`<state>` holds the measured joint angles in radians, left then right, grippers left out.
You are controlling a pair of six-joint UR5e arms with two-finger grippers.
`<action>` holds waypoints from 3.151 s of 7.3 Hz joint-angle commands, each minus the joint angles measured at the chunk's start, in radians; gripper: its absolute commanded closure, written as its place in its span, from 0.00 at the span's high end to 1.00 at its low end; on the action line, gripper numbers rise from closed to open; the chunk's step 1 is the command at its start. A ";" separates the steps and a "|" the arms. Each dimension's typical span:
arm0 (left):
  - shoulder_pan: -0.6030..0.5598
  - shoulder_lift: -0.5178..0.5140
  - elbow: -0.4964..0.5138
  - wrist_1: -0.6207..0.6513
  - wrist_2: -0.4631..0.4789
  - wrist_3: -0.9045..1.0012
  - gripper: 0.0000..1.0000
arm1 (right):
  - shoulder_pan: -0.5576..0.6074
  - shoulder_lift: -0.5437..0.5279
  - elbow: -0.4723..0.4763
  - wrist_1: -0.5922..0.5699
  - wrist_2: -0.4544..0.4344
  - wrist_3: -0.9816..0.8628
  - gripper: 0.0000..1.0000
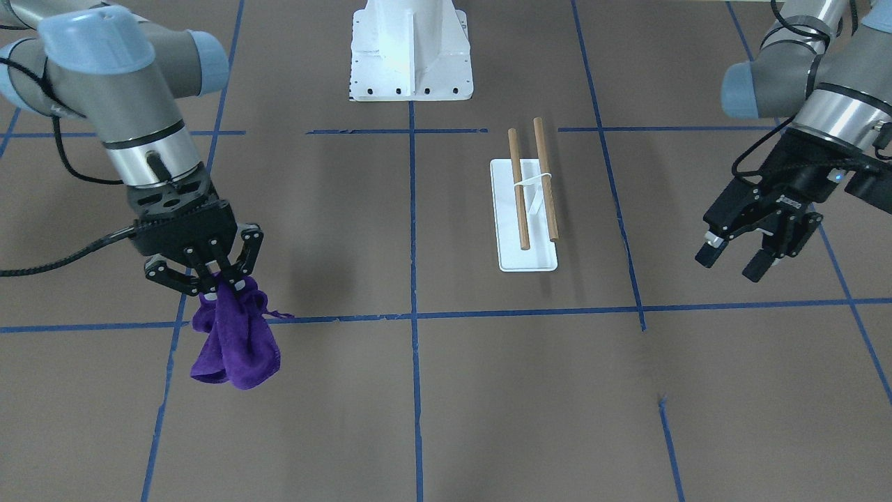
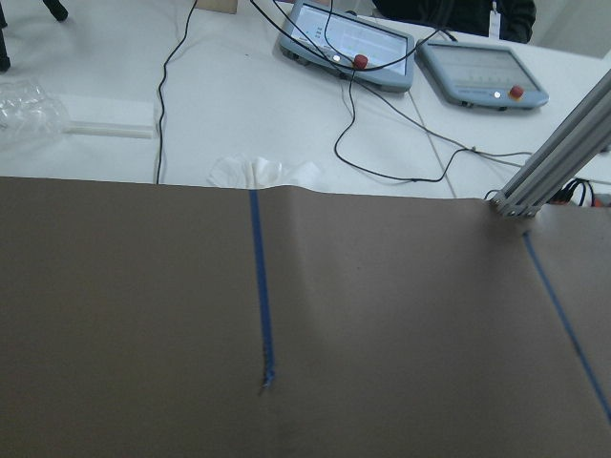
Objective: Hang towel on rack
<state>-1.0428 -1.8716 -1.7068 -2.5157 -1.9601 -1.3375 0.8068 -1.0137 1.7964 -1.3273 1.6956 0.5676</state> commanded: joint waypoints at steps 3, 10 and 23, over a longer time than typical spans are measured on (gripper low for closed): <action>0.203 -0.171 -0.001 0.003 0.109 -0.227 1.00 | -0.248 0.102 0.139 -0.197 -0.236 0.020 0.00; 0.323 -0.327 0.039 0.026 0.104 -0.253 0.93 | -0.374 0.133 0.188 -0.243 -0.335 0.023 0.00; 0.379 -0.322 0.026 0.031 0.047 -0.253 0.00 | -0.376 0.121 0.205 -0.263 -0.335 0.023 0.00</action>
<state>-0.6637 -2.1949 -1.6817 -2.4850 -1.9120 -1.5930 0.4321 -0.8927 2.0017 -1.5907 1.3601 0.5906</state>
